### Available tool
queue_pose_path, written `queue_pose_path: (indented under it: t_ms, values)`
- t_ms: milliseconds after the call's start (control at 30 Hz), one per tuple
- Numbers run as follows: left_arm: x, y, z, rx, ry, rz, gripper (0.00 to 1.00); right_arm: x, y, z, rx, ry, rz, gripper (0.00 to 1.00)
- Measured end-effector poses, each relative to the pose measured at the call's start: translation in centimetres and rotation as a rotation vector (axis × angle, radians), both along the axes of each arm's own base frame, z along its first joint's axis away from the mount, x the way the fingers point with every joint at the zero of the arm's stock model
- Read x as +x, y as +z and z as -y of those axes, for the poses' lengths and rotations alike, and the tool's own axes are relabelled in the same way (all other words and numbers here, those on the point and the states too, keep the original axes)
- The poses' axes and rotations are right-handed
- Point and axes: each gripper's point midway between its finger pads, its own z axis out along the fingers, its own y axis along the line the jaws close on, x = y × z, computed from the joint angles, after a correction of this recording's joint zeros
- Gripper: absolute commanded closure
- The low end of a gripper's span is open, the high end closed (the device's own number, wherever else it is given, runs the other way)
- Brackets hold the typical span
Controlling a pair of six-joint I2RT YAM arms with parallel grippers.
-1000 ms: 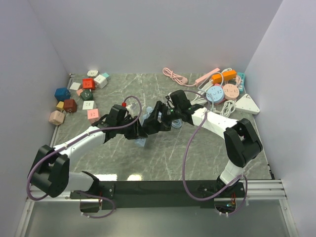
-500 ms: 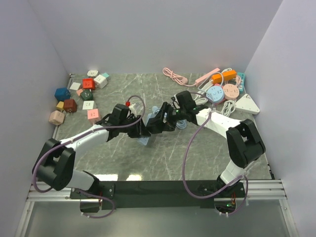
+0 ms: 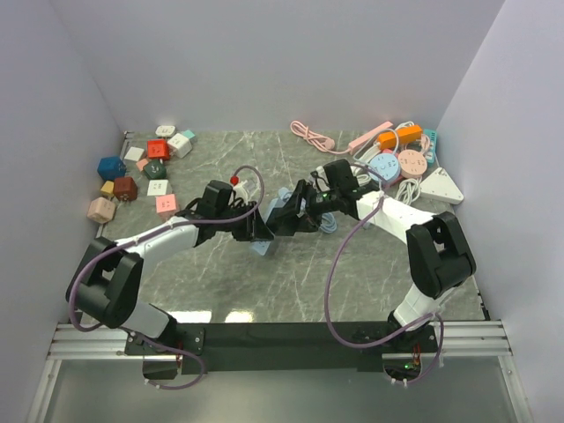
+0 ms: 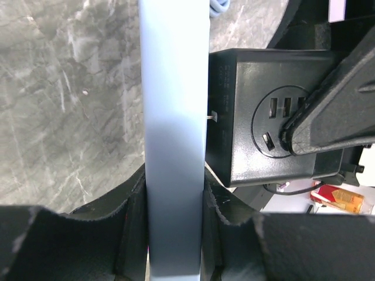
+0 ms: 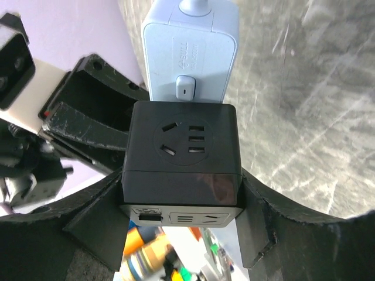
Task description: Pull the plug off the socket
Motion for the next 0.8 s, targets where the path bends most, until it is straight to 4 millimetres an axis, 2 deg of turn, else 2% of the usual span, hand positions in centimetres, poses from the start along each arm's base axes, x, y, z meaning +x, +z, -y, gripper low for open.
queue_pose_path:
  t_ms: [100,267,333,467,533,600,700,800]
  values:
    - [0.5,-0.1,-0.2,0.019,0.019,-0.013,0.99,0.4,-0.1,-0.7,-0.016,-0.039,0.004,1.0]
    - [1.0,-1.3,-1.6,0.076,0.103,-0.065,1.0,0.9,-0.8,-2.2,-0.07,-0.108,0.033,1.0]
    - [1.3,-1.8,-2.3,0.114,0.147,-0.078,1.0,0.5,-1.0,-2.8,-0.082,-0.108,0.037,1.0]
    - [2.8,-2.7,-3.9,0.187,0.224,-0.065,1.0,-1.5,-0.5,-3.3,-0.07,-0.029,0.034,1.0]
    - [3.4,-3.0,-5.0,0.205,0.257,-0.067,1.0,-2.2,0.1,-2.8,-0.069,-0.001,0.037,1.0]
    - [4.1,-3.2,-6.1,0.215,0.29,-0.064,1.0,-2.2,1.2,-1.5,-0.066,-0.005,0.055,1.0]
    - [4.9,-3.2,-7.2,0.222,0.328,-0.059,1.0,-1.1,3.4,0.6,-0.045,-0.048,0.106,1.0]
    - [5.2,-3.0,-6.9,0.197,0.325,-0.05,1.0,0.1,5.3,2.4,-0.021,-0.098,0.162,1.0]
